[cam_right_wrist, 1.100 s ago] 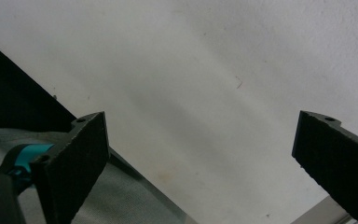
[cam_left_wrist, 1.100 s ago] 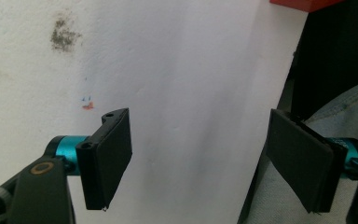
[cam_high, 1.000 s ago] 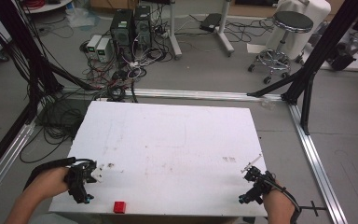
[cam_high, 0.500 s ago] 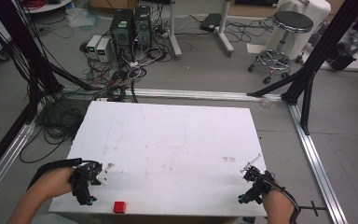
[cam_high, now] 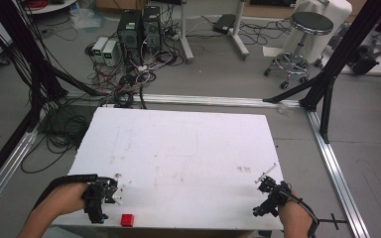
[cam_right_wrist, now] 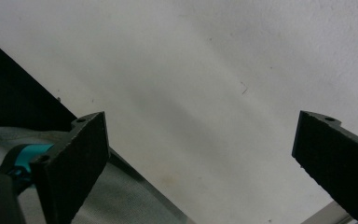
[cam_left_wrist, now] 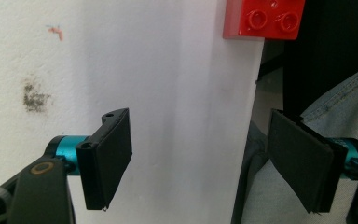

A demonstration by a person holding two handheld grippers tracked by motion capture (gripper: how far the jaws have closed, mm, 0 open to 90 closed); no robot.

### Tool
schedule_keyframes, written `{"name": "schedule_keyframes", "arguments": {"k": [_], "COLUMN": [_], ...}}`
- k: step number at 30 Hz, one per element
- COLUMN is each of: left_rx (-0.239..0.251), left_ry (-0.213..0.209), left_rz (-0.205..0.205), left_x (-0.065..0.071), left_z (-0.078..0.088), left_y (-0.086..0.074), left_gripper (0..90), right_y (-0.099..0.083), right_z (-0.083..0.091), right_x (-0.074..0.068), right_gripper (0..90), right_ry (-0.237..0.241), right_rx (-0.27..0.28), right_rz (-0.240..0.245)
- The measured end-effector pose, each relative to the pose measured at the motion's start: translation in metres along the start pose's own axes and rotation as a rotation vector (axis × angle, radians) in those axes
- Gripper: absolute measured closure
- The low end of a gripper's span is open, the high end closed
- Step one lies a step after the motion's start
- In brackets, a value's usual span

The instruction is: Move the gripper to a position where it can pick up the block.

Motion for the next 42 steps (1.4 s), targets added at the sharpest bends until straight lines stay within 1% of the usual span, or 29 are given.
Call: {"name": "schedule_keyframes", "arguments": {"k": [3,5,11,12,13,16,20,22,26,32,35,38,42], "left_rx": [-0.004,-0.004,-0.012,-0.016,-0.017,-0.02,-0.03,-0.03,-0.032,-0.044,-0.04,-0.036,-0.043], "left_ry": [0.002,0.004,-0.01,-0.014,-0.016,-0.023,-0.031,-0.024,-0.035,-0.039,-0.039,-0.041,-0.038], "left_rz": [-0.004,-0.005,-0.013,-0.022,-0.022,-0.038,-0.049,-0.047,-0.059,-0.08,-0.079,-0.087,-0.083], "left_x": [0.002,0.004,0.009,0.01,0.012,0.015,0.018,0.019,0.024,0.031,0.034,0.037,0.038], "left_z": [-0.002,-0.003,-0.008,-0.009,-0.01,-0.013,-0.017,-0.019,-0.021,-0.026,-0.028,-0.031,-0.036], "left_y": [0.003,0.006,0.011,0.012,0.013,0.017,0.02,0.021,0.025,0.029,0.033,0.037,0.039], "left_gripper": [23.2,23.1,23.1,23.1,23.1,23.1,23.2,23.1,23.1,23.1,23.1,23.1,23.1], "right_y": [0.0,0.0,0.0,0.0,0.0,0.0,0.0,0.0,0.0,0.0,0.0,0.0,0.0], "right_z": [0.001,0.0,0.0,0.0,0.0,0.0,0.0,0.0,0.0,0.001,0.001,0.0,0.001], "right_x": [0.0,0.0,0.0,0.0,0.0,0.0,0.0,0.0,0.0,0.0,0.0,0.0,0.0], "right_gripper": [3.2,3.2,3.2,3.1,3.2,3.2,3.2,3.2,3.2,3.2,3.2,3.2,3.2], "right_ry": [-0.002,0.0,0.003,0.003,0.002,0.003,0.004,0.004,0.004,0.001,0.003,0.005,0.004], "right_rx": [-0.004,0.001,-0.003,-0.002,-0.001,-0.001,0.0,0.002,0.002,-0.001,0.002,0.003,0.002], "right_rz": [-0.002,0.006,0.003,0.004,0.005,0.002,0.007,0.006,0.006,0.0,-0.002,-0.003,0.002]}}
Point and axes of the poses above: each handheld gripper's, and its own axes: z roughly backward along the jaws, y roughly out of its top, x roughly to its right, the point moved 10 cm from there along -z, roughly forward along the jaws, and after that the axes turned 2 degrees about z, right-handed, at the moved point
